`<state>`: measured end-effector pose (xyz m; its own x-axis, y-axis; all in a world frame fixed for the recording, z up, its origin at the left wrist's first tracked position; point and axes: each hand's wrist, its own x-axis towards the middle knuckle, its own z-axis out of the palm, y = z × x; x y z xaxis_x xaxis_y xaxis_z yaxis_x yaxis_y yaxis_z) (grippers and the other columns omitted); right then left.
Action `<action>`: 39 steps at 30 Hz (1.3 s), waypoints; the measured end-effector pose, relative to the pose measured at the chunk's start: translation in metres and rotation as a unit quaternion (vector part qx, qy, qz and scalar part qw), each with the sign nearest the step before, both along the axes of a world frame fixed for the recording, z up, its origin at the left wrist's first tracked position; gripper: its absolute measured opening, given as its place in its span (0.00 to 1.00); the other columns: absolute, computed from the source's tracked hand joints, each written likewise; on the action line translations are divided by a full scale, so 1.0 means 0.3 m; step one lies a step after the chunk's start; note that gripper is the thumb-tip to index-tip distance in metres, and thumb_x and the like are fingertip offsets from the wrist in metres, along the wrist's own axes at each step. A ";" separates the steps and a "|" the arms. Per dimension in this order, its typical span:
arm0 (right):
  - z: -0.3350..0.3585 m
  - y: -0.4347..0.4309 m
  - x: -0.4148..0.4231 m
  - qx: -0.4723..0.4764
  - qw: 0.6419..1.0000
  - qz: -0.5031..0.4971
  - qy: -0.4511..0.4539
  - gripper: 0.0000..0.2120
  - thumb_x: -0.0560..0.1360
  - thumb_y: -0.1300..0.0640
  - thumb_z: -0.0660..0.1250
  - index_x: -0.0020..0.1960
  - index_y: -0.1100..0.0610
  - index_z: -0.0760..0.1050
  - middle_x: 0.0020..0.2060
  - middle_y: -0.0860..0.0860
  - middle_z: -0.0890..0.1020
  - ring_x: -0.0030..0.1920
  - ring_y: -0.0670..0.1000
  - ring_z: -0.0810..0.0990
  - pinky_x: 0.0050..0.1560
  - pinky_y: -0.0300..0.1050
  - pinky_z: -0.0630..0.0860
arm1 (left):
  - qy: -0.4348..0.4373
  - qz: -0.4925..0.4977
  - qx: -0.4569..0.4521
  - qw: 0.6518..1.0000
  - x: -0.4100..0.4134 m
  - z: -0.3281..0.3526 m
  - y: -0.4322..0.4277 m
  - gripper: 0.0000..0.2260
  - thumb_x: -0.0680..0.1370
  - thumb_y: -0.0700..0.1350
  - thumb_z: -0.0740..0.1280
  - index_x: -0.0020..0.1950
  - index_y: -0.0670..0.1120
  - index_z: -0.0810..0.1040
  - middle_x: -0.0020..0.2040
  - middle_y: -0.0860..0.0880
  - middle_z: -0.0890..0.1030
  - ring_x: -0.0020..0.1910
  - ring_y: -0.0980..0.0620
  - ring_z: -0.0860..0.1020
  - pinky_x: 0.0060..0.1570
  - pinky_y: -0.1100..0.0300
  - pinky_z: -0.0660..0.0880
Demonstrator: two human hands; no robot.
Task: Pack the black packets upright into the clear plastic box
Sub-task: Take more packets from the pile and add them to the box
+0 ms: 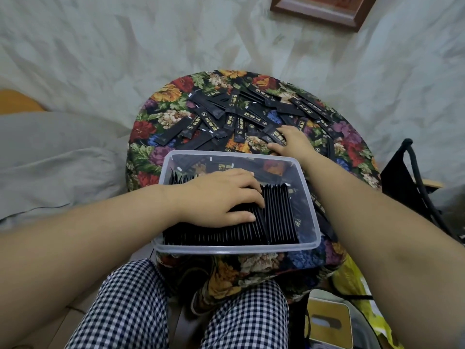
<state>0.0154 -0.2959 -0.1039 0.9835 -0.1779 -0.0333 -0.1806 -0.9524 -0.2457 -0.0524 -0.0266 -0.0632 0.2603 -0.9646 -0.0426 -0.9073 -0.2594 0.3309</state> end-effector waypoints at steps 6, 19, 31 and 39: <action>0.024 -0.026 -0.021 -0.012 0.999 -0.007 -0.031 0.28 0.75 0.52 0.68 0.72 0.59 0.66 0.67 0.59 0.72 0.66 0.60 0.70 0.64 0.50 0.67 | -0.004 0.003 0.003 1.000 -0.003 0.006 -0.001 0.17 0.80 0.55 0.57 0.68 0.53 0.70 0.69 0.53 0.67 0.73 0.53 0.56 0.70 0.60 0.52; 0.112 -0.056 -0.088 0.392 0.895 -0.171 -0.126 0.14 0.73 0.69 0.68 0.58 0.65 0.75 0.46 0.57 0.81 0.42 0.51 0.80 0.44 0.41 0.78 | -0.009 0.004 0.004 1.000 -0.004 0.003 -0.001 0.17 0.80 0.55 0.57 0.68 0.54 0.70 0.69 0.53 0.67 0.72 0.53 0.57 0.71 0.57 0.54; 0.153 -0.115 -0.177 0.668 0.649 -0.206 -0.300 0.14 0.77 0.73 0.56 0.60 0.68 0.72 0.38 0.49 0.86 0.37 0.44 0.82 0.40 0.43 0.81 | -0.005 0.006 0.016 1.000 -0.004 0.005 0.001 0.17 0.80 0.56 0.57 0.68 0.55 0.69 0.69 0.54 0.66 0.72 0.55 0.57 0.71 0.56 0.55; 0.093 -0.053 -0.286 0.587 0.686 -0.208 -0.377 0.12 0.69 0.71 0.66 0.49 0.59 0.74 0.37 0.47 0.83 0.39 0.47 0.83 0.42 0.43 0.80 | -0.008 0.003 0.016 1.000 -0.006 0.011 -0.002 0.17 0.80 0.55 0.57 0.68 0.55 0.69 0.69 0.54 0.66 0.72 0.55 0.58 0.71 0.60 0.54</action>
